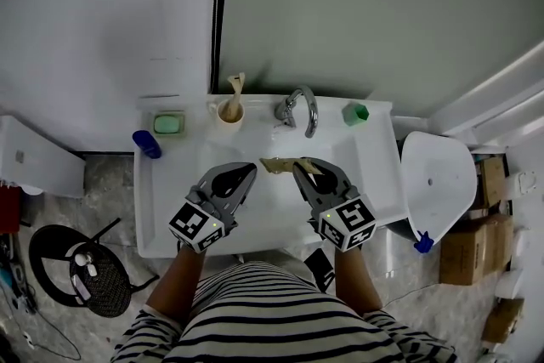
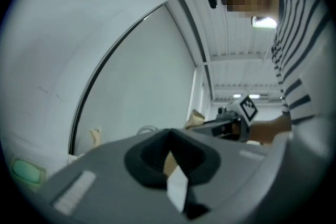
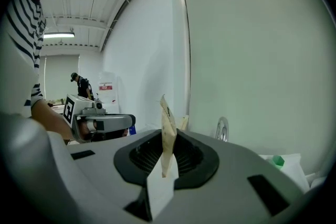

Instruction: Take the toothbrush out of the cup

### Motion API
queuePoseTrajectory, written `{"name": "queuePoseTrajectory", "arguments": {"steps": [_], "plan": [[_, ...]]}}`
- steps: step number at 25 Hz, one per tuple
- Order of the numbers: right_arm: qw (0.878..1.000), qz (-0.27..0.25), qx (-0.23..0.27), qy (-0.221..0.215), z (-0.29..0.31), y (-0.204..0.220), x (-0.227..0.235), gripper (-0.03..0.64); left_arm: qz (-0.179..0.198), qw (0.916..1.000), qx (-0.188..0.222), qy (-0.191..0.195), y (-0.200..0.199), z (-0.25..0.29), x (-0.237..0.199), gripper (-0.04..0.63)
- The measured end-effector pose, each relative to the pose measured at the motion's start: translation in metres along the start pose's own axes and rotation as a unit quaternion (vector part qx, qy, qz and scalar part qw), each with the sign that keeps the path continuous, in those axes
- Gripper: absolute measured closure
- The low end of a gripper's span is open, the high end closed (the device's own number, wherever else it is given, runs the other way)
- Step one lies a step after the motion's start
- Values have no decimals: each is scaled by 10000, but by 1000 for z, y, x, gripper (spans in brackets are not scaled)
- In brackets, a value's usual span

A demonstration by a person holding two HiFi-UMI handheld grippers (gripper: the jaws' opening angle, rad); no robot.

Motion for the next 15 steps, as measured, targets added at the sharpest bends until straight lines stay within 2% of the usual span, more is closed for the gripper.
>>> {"name": "queuePoseTrajectory", "arguments": {"steps": [15], "plan": [[9994, -229, 47, -266, 24, -10, -16, 561, 237, 9991, -291, -201, 4, -3, -21, 588]]}}
Point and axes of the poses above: the fingertips, and each gripper's own axes: z forward along the fingers, x to its right, y out of its underside, the point moved 2 cm from there along -z, backward along the fingers, and after that the axes turned 4 degrees about x, right-handed, at the moved point
